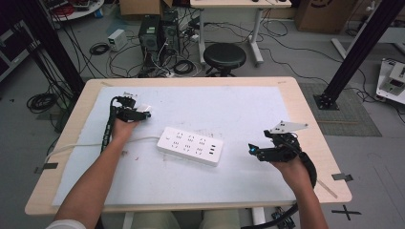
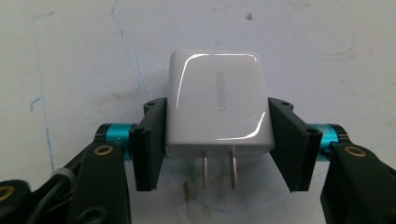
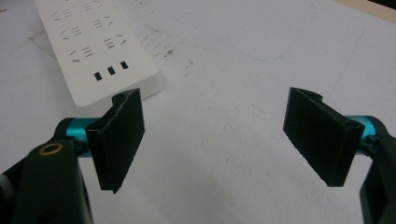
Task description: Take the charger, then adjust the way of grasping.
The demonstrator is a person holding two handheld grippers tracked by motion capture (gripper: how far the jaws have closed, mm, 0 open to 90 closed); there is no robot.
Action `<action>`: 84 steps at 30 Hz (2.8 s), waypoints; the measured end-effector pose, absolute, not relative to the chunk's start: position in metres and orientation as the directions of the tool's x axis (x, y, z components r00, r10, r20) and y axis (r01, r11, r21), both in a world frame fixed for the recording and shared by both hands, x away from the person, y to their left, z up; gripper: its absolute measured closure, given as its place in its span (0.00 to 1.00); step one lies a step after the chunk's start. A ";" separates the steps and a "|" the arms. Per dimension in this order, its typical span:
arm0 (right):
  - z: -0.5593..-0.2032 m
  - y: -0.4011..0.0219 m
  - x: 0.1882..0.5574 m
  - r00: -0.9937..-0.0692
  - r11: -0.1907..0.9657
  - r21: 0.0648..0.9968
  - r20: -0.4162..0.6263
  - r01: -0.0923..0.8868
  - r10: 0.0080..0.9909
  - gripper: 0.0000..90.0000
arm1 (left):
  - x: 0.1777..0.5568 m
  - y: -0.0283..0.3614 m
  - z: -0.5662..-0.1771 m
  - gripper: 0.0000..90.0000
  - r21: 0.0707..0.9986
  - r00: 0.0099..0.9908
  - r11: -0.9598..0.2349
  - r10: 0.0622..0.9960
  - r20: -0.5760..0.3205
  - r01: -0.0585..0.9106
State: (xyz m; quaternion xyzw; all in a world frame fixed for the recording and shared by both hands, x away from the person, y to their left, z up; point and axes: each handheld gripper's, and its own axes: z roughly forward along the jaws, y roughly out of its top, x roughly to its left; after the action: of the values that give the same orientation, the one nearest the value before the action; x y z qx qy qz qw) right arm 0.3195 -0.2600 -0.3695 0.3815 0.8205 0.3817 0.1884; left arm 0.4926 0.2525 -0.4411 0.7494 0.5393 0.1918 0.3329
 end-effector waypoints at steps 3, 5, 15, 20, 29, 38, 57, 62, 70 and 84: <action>-0.369 -0.260 0.319 -0.641 0.419 0.772 -0.020 0.477 0.767 0.23 | 0.491 0.251 -0.439 0.47 0.705 0.330 -0.195 0.942 -0.060 0.682; -0.369 -0.260 0.318 -0.643 0.419 0.771 -0.016 0.480 0.766 0.23 | 0.490 0.252 -0.437 0.47 0.707 0.324 -0.182 0.943 -0.071 0.684; -0.368 -0.259 0.323 -0.652 0.428 0.766 -0.015 0.479 0.758 0.23 | 0.463 0.263 -0.408 0.47 0.788 0.337 -0.108 0.932 -0.132 0.607; -0.366 -0.257 0.331 -0.660 0.435 0.763 -0.015 0.478 0.751 0.23 | 0.443 0.266 -0.397 0.47 0.824 0.352 -0.080 0.924 -0.151 0.561; -0.368 -0.250 0.341 -0.676 0.460 0.745 -0.016 0.483 0.737 0.23 | 0.402 0.263 -0.378 0.47 0.870 0.424 -0.084 0.893 -0.151 0.487; -0.365 -0.243 0.351 -0.687 0.472 0.742 -0.021 0.476 0.726 0.23 | 0.368 0.259 -0.362 0.47 0.900 0.468 -0.094 0.874 -0.130 0.425; -0.364 -0.238 0.341 -0.714 0.491 0.745 -0.028 0.451 0.700 0.23 | 0.322 0.248 -0.353 0.47 0.930 0.585 -0.167 0.809 -0.061 0.328; -0.363 -0.236 0.339 -0.717 0.488 0.751 -0.028 0.445 0.697 0.23 | 0.313 0.244 -0.349 0.47 0.933 0.633 -0.208 0.774 -0.027 0.295; -0.363 -0.236 0.337 -0.720 0.491 0.751 -0.031 0.441 0.694 0.23 | 0.302 0.242 -0.345 0.47 0.937 0.664 -0.240 0.748 0.013 0.252; -0.364 -0.232 0.337 -0.722 0.487 0.757 -0.030 0.436 0.691 0.23 | 0.301 0.235 -0.349 0.47 0.929 0.739 -0.319 0.668 0.081 0.187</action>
State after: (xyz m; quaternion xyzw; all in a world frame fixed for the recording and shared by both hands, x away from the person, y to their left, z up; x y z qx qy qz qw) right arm 0.3372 -0.2325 -0.3642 0.3330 0.8459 0.3813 0.1676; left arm 0.3010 0.2348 -0.3494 0.7777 0.2748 0.2341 0.5146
